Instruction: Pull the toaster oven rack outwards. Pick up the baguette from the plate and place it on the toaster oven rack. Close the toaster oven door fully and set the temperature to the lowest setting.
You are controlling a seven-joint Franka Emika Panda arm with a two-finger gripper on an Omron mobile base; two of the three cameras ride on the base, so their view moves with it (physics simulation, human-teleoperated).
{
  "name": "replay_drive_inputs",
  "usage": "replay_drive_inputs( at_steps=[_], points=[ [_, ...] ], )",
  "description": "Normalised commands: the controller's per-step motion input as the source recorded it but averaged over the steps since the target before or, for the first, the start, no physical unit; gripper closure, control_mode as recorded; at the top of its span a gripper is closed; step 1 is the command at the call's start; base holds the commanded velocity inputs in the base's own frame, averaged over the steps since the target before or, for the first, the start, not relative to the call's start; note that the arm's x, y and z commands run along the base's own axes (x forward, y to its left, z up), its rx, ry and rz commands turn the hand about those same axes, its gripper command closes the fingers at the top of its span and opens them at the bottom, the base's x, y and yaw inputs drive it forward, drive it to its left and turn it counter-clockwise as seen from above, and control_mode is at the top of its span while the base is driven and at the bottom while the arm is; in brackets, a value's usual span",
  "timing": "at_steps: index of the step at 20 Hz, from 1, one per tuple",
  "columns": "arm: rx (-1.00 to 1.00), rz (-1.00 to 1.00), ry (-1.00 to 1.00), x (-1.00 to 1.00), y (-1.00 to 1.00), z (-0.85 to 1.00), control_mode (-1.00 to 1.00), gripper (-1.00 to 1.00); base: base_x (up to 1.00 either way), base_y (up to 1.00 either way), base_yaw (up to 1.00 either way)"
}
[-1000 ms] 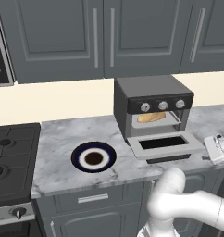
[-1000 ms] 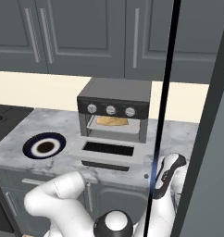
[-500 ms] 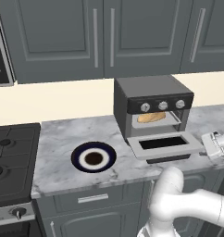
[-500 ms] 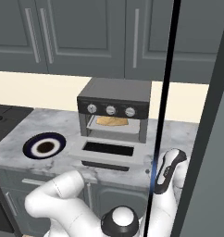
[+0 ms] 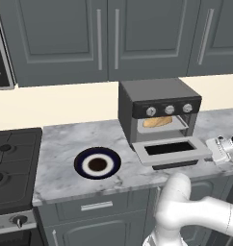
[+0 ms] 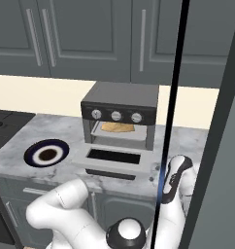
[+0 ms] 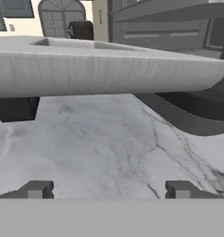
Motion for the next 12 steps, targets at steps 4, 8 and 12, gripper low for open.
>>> replay_drive_inputs(
  at_steps=[4, 8, 12],
  points=[
    [0.00, -0.01, 0.00, 0.00, 0.62, -0.10, -1.00, -1.00, 0.00, 0.00, 0.00],
    [0.00, -0.04, 0.03, 0.00, 0.53, -0.11, -1.00, -1.00, 0.00, 0.00, 0.00],
    [0.00, -0.04, 0.16, -0.03, 0.37, -0.25, -1.00, -1.00, 0.00, 0.00, 0.00]
  ],
)
